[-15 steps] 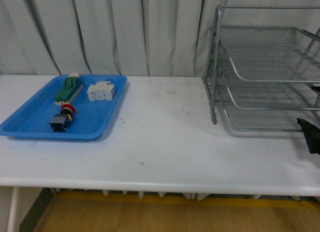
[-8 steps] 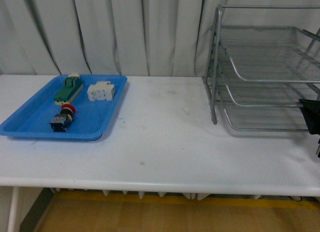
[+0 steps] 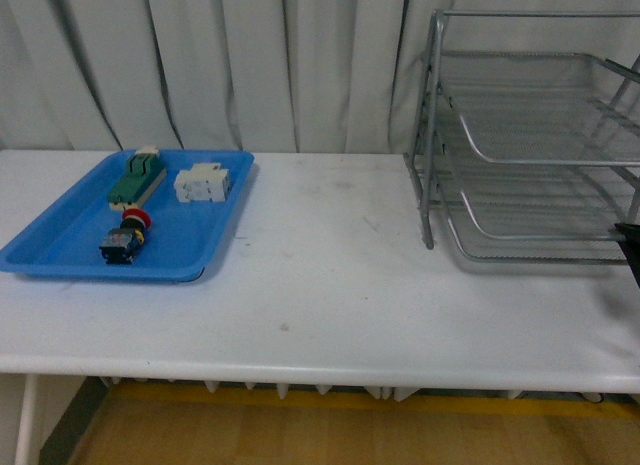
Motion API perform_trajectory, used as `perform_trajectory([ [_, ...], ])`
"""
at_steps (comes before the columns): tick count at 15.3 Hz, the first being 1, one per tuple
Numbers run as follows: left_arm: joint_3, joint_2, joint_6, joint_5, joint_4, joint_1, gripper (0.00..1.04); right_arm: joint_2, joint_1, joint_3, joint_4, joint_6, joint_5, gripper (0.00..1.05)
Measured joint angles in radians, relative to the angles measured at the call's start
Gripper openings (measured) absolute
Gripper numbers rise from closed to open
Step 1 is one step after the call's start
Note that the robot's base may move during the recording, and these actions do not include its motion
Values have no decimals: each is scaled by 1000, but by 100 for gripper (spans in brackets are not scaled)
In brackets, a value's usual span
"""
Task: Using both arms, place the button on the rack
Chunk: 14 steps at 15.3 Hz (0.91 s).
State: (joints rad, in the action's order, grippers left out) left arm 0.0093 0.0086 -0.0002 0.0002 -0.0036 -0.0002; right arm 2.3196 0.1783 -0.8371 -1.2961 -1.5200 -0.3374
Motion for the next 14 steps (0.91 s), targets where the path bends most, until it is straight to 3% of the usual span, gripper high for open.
perform_trajectory([
  [8,0,0,0,0,-1,0,98,-170,60,362,-18,54,-28,6],
  [14,0,0,0,0,0,0,98,-181,111,384,9,52,-37,77],
])
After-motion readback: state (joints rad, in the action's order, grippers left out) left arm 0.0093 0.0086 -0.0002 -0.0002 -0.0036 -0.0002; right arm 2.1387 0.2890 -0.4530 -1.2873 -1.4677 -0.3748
